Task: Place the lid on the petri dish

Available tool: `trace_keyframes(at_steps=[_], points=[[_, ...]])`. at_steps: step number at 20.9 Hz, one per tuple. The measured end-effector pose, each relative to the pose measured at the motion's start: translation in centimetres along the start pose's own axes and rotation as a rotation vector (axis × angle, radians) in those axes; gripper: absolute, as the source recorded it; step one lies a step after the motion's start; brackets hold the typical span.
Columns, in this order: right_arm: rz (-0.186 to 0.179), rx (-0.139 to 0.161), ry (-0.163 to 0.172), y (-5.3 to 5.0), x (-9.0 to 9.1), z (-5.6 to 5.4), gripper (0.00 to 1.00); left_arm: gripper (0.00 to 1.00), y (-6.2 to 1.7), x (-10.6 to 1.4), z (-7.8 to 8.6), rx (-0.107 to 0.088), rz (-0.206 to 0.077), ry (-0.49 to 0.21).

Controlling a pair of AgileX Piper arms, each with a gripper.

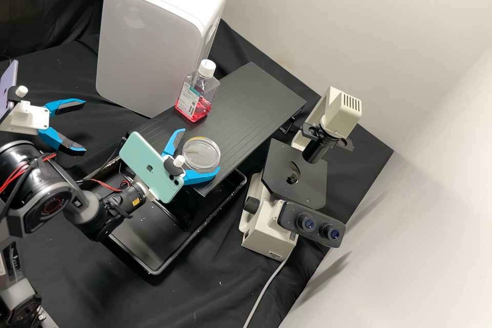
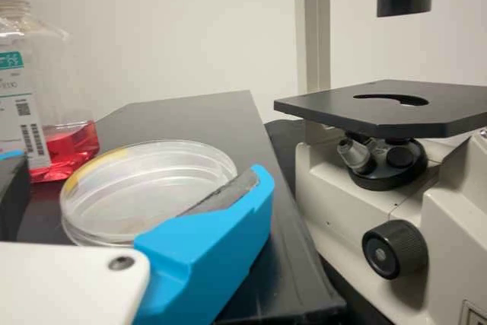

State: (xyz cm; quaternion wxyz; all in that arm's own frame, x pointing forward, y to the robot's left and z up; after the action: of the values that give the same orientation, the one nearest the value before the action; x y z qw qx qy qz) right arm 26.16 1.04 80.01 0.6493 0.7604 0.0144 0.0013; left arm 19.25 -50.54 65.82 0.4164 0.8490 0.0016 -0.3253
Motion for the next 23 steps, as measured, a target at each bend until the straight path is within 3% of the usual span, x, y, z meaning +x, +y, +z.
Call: trace_keyframes(at_steps=[10,23], points=[[0.007,-0.008,0.025,0.31,-0.48,-0.37,1.00,1.00,0.00,0.00,0.00,0.000,0.000,0.000],[0.029,-0.008,0.007,0.91,-0.68,-0.01,1.00,1.00,0.00,0.00,0.00,0.000,0.000,0.000]])
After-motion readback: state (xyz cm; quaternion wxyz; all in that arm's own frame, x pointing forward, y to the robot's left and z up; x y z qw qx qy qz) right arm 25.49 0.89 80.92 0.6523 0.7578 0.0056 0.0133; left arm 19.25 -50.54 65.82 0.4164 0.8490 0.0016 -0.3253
